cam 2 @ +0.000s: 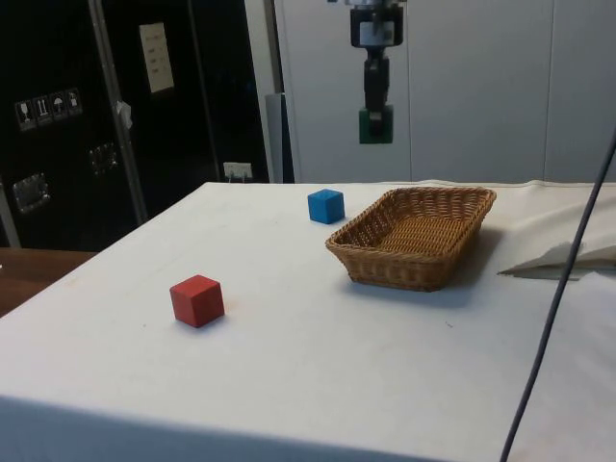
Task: Pick up the blue cube and place it into the basket.
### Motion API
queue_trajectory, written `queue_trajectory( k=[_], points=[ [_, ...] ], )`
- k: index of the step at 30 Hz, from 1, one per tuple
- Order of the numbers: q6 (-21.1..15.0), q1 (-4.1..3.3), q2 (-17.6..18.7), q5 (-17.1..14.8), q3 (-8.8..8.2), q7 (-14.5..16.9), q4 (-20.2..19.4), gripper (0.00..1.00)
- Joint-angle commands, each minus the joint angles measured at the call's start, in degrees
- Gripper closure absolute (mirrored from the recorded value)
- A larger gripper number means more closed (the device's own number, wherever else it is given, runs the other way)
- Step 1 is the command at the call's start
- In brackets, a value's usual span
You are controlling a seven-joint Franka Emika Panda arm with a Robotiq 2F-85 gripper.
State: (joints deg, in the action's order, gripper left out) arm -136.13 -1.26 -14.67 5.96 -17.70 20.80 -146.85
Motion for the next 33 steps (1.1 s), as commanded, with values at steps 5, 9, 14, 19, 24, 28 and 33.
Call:
queue_trajectory(
  k=[5, 9, 14, 19, 24, 28, 33],
  points=[
    [0.29, 0.29, -2.18, 1.15, 0.00, -0.46, -2.52, 1.00],
    [-0.06, 0.23, -2.46, 1.15, 0.11, -0.63, -3.38, 1.00],
    [-1.43, 0.23, -2.18, 1.09, 0.11, -0.57, -5.10, 1.00],
    [-2.98, 0.29, -1.78, 1.09, -0.06, -0.40, -6.65, 1.00],
    [-3.84, 0.00, -1.20, 0.46, -0.40, 0.00, -7.73, 1.00],
    [-7.62, 0.23, 0.40, 1.03, -0.69, -0.06, -9.57, 1.00],
    [-11.06, 0.17, 2.29, 0.92, -0.97, 0.17, -11.06, 1.00]
  ],
)
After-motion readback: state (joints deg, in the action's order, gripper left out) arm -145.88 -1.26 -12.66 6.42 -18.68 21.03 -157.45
